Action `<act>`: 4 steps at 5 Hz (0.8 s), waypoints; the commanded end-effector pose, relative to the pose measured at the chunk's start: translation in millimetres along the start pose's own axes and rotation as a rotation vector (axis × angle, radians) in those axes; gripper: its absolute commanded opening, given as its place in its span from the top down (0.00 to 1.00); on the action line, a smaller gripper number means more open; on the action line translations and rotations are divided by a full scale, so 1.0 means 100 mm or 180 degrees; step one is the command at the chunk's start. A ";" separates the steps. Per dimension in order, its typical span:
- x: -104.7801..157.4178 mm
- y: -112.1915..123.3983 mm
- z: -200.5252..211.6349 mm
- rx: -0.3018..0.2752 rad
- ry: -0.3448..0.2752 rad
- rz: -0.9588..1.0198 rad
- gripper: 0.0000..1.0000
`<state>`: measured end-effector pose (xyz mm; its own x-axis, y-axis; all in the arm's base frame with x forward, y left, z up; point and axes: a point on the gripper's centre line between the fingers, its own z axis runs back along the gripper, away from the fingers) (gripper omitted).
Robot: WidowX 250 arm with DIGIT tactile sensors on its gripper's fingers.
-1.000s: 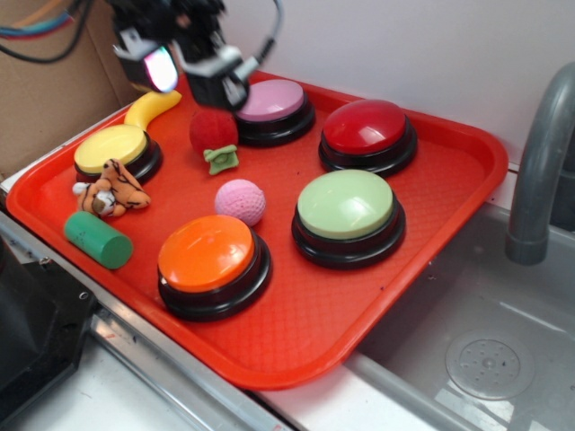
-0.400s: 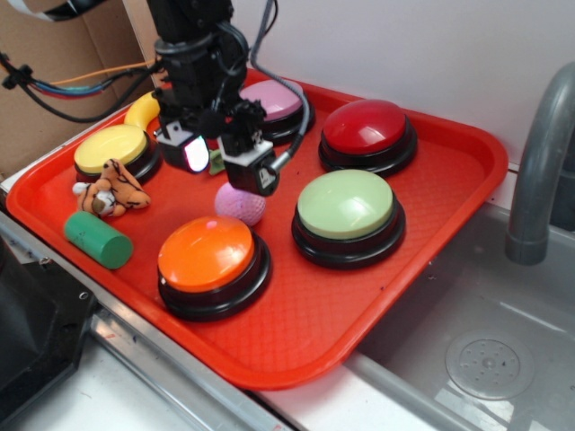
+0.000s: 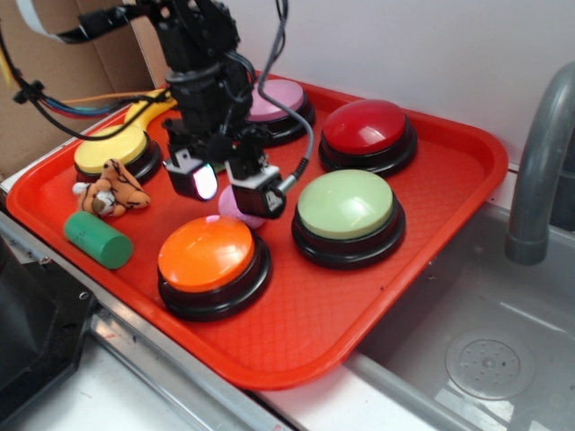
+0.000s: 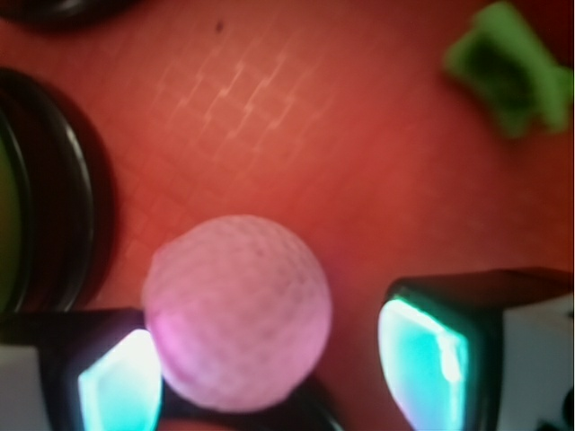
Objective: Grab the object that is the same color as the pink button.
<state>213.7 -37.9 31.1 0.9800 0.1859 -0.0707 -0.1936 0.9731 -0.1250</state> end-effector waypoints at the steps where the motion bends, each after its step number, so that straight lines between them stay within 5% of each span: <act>1: 0.03 0.07 0.01 -0.0047 -0.0188 0.0109 1.00; 3: 0.16 0.06 0.19 0.0042 -0.0330 -0.0051 1.00; 4: 0.33 0.13 0.64 0.0431 -0.0346 -0.0292 1.00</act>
<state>239.3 -11.2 73.7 0.9937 0.1102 -0.0224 -0.1099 0.9938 0.0145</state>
